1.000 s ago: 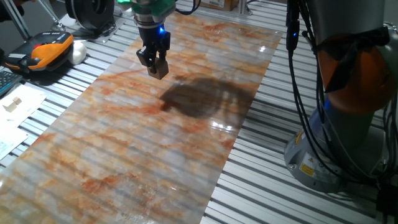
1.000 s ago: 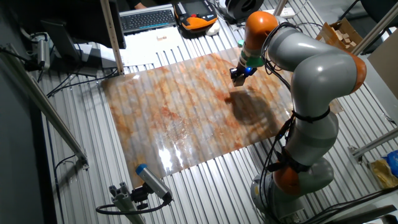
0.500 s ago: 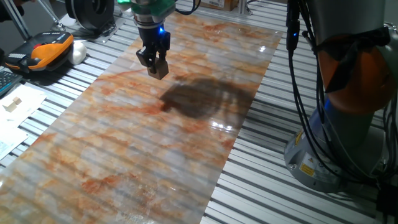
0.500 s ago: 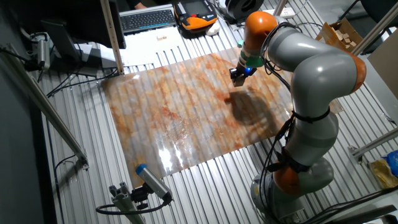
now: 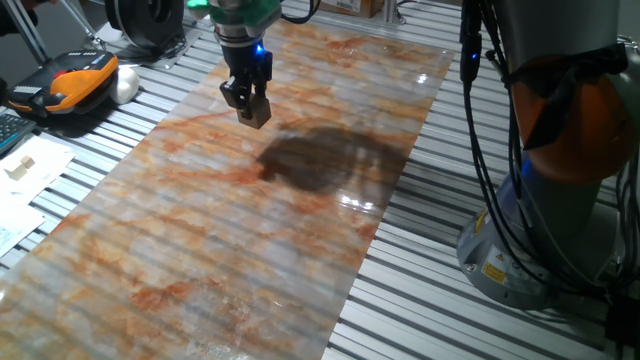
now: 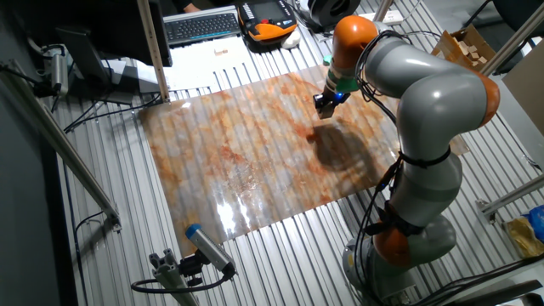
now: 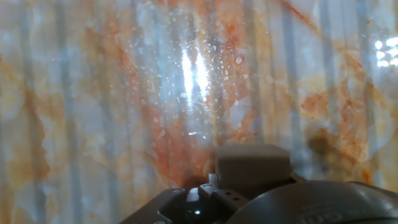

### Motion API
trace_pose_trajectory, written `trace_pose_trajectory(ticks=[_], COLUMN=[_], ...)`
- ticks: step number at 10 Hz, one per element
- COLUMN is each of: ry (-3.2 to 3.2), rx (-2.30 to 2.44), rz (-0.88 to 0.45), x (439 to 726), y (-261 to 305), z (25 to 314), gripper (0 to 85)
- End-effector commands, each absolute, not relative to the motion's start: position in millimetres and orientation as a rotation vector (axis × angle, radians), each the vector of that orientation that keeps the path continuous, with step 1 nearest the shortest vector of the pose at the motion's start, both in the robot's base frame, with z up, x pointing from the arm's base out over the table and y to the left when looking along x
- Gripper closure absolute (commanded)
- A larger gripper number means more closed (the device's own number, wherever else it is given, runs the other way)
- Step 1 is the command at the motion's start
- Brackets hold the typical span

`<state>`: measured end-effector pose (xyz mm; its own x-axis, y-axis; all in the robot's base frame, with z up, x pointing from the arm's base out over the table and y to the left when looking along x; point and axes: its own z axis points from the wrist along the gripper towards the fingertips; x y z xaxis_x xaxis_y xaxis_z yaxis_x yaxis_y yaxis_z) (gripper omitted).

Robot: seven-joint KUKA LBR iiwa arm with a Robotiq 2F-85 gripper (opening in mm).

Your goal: Pick up one small block

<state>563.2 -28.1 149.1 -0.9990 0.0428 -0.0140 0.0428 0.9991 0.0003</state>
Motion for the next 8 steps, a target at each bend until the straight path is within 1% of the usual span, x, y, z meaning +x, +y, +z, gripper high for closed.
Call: trace_pose_trajectory(ticks=[1,8], ry=[3.127,3.127], rx=[0.052,0.045], rz=[0.000,-0.010], x=[563.3,561.7], y=[-28.0,-25.3], z=[149.0,147.6], gripper=[85.0,85.0])
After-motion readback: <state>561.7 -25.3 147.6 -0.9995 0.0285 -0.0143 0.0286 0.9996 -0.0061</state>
